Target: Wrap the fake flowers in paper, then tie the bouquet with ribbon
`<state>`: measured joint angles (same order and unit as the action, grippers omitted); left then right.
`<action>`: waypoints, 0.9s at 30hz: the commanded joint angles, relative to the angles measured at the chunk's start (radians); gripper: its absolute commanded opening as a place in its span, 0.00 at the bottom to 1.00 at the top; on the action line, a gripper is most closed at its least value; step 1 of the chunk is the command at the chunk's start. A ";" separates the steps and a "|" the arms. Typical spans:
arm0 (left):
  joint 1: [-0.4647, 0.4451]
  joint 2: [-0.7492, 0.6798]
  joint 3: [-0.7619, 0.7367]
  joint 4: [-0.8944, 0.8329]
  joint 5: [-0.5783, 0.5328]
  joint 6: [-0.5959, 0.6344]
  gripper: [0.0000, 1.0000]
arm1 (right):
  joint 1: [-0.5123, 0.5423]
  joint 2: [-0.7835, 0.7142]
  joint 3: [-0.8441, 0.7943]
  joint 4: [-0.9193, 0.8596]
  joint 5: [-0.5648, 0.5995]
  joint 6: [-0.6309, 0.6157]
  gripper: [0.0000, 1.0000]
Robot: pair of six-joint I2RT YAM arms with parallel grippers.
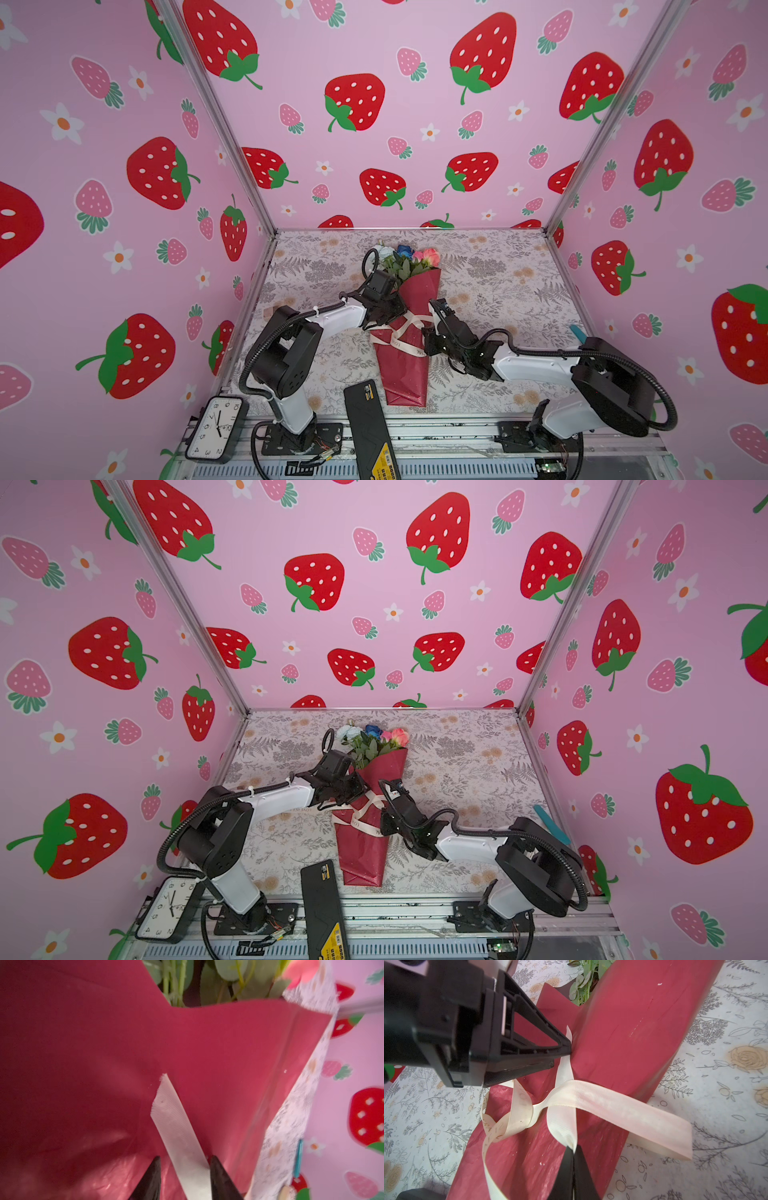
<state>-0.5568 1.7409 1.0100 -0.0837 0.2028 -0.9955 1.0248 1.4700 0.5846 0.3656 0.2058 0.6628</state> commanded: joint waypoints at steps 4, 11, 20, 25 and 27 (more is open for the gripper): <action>0.000 -0.029 -0.016 0.018 0.027 -0.044 0.64 | -0.006 0.007 0.023 0.013 0.008 0.012 0.06; 0.001 0.010 0.008 0.073 0.035 -0.049 0.61 | -0.010 0.035 0.043 0.021 -0.016 0.007 0.06; 0.003 0.036 0.029 0.078 0.033 -0.048 0.45 | -0.020 0.061 0.058 0.032 -0.048 0.004 0.06; 0.005 0.024 0.030 0.073 0.015 -0.040 0.35 | -0.024 0.060 0.055 0.032 -0.049 0.007 0.06; 0.005 0.020 0.035 0.065 0.003 -0.034 0.31 | -0.024 0.055 0.052 0.032 -0.050 0.009 0.06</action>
<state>-0.5545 1.7622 1.0054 -0.0177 0.2344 -1.0336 1.0050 1.5177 0.6197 0.3805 0.1600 0.6613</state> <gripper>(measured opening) 0.323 0.061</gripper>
